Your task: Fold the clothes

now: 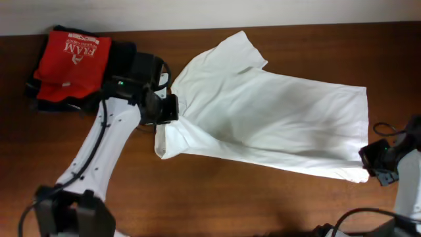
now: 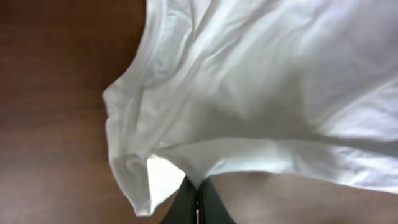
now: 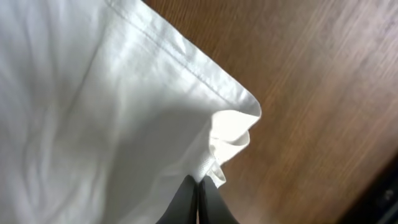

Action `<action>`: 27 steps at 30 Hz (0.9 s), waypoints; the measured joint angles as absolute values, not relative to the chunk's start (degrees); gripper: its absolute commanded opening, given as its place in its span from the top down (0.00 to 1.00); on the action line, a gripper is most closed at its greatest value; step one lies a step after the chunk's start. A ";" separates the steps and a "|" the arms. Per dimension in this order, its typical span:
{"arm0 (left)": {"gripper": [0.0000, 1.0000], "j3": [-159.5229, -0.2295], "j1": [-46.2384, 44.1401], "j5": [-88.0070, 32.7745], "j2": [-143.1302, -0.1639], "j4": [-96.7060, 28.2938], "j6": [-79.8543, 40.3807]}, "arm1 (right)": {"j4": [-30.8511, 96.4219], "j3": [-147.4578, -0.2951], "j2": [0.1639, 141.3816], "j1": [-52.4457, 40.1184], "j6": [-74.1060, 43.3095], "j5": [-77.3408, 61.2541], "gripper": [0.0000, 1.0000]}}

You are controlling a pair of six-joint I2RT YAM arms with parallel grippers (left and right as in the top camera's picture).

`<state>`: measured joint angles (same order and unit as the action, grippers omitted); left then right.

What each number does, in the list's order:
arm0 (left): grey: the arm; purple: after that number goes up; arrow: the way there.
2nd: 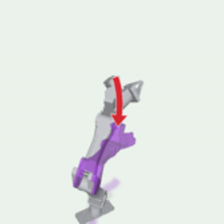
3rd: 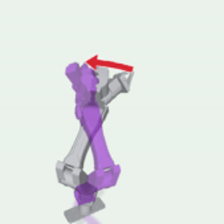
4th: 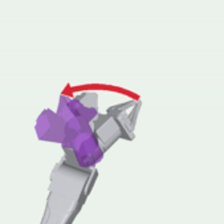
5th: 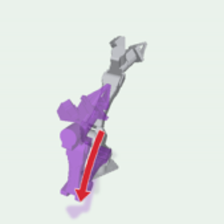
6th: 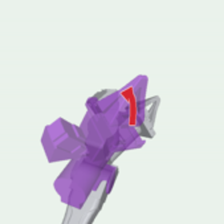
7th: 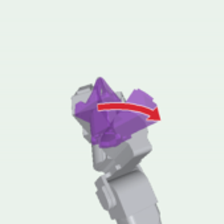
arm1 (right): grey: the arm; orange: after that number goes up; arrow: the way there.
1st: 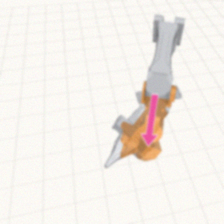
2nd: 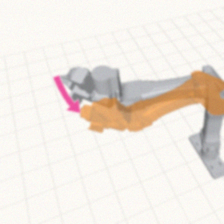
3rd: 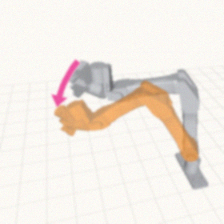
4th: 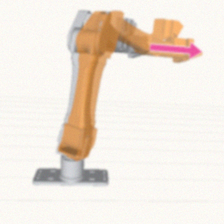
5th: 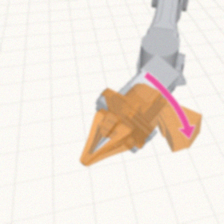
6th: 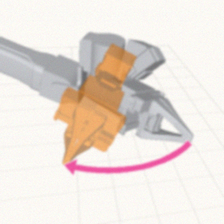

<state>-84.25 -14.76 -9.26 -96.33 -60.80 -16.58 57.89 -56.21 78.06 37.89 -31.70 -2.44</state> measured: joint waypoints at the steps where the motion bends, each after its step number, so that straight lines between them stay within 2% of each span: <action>1: 0.99 -84.23 -14.76 -9.72 -97.54 -58.98 -16.01 | 55.88 -56.21 79.57 37.71 -31.68 -2.37 0.96; 6: 1.00 -87.02 -14.96 -10.70 -97.95 -54.11 -13.61 | 48.23 -56.23 84.49 35.05 -31.55 -2.68 0.96; 14: 1.00 -91.74 -20.08 -9.80 -98.32 -50.78 -10.26 | 44.18 -56.25 84.51 32.73 -30.96 -0.45 0.96; 19: 1.00 -91.79 -20.58 -8.12 -106.80 -48.16 -10.17 | 40.62 -56.25 85.01 32.73 -30.85 0.19 0.96; 27: 1.00 -91.83 -22.79 -7.05 -112.66 -43.72 -8.34 | 36.56 -56.25 95.57 32.73 -30.85 1.26 0.96</action>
<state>-91.83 -22.79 -7.05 -112.66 -43.72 -8.34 36.56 -56.25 95.57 32.73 -30.85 1.26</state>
